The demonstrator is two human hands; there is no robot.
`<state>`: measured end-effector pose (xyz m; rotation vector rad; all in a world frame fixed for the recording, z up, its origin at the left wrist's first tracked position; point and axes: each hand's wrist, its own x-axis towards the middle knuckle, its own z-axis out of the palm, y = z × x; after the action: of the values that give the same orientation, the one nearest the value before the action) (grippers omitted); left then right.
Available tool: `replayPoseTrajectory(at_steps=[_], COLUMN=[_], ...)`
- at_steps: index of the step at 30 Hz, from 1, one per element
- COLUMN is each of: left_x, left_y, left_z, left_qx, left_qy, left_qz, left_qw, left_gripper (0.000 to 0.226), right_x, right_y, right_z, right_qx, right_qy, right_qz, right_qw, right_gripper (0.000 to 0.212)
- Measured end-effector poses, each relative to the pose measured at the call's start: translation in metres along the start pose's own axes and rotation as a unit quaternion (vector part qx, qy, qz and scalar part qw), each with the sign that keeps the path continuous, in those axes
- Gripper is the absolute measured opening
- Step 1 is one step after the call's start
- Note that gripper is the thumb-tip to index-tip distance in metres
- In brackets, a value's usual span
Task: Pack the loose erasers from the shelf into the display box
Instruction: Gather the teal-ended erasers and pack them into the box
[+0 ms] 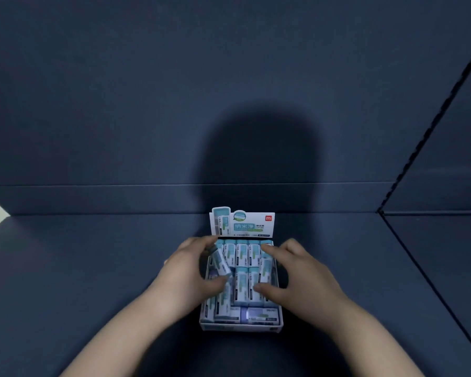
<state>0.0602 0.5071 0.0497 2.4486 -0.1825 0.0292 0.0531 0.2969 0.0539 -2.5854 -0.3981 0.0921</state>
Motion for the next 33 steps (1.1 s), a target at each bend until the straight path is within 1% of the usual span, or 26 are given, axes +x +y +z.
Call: replayPoseTrajectory(at_steps=[4, 9, 13, 17, 23, 26, 28, 30, 33], left_x=[-0.009, -0.014, -0.017, -0.019, -0.022, -0.023, -0.024, -0.025, -0.026], left_y=[-0.007, -0.009, -0.012, -0.016, -0.021, -0.024, -0.027, -0.03, -0.031], left_z=[-0.009, -0.017, -0.021, -0.023, -0.024, -0.026, -0.027, -0.029, -0.029], left_qx=[-0.003, 0.002, 0.014, 0.019, 0.024, 0.031, 0.038, 0.037, 0.041], left_qy=[0.0, -0.007, -0.005, -0.006, 0.0, -0.001, 0.002, 0.006, 0.012], left_qz=[0.016, 0.036, 0.032, 0.025, 0.014, 0.014, 0.015, 0.012, 0.013], left_qw=[1.0, 0.999, 0.999, 0.999, 1.0, 0.999, 0.999, 0.999, 0.999], left_gripper=[0.068, 0.071, 0.086, 0.089, 0.089, 0.079, 0.075, 0.072, 0.075], right_x=[0.0, 0.007, 0.014, 0.02, 0.028, 0.026, 0.024, 0.024, 0.025], right_y=[-0.017, -0.036, -0.042, -0.048, -0.052, -0.054, -0.055, -0.057, -0.063], right_z=[0.005, 0.017, 0.017, 0.017, 0.014, 0.014, 0.014, 0.014, 0.017], right_qx=[-0.022, -0.099, -0.154, -0.185, -0.209, -0.208, -0.193, -0.158, -0.139], right_qy=[-0.019, -0.067, -0.092, -0.11, -0.112, -0.104, -0.098, -0.108, -0.137], right_qz=[-0.048, -0.098, -0.097, -0.088, -0.066, -0.061, -0.066, -0.072, -0.078], right_qw=[0.998, 0.988, 0.979, 0.973, 0.969, 0.971, 0.974, 0.979, 0.978], right_gripper=[0.065, 0.055, 0.057, 0.059, 0.062, 0.062, 0.062, 0.066, 0.072])
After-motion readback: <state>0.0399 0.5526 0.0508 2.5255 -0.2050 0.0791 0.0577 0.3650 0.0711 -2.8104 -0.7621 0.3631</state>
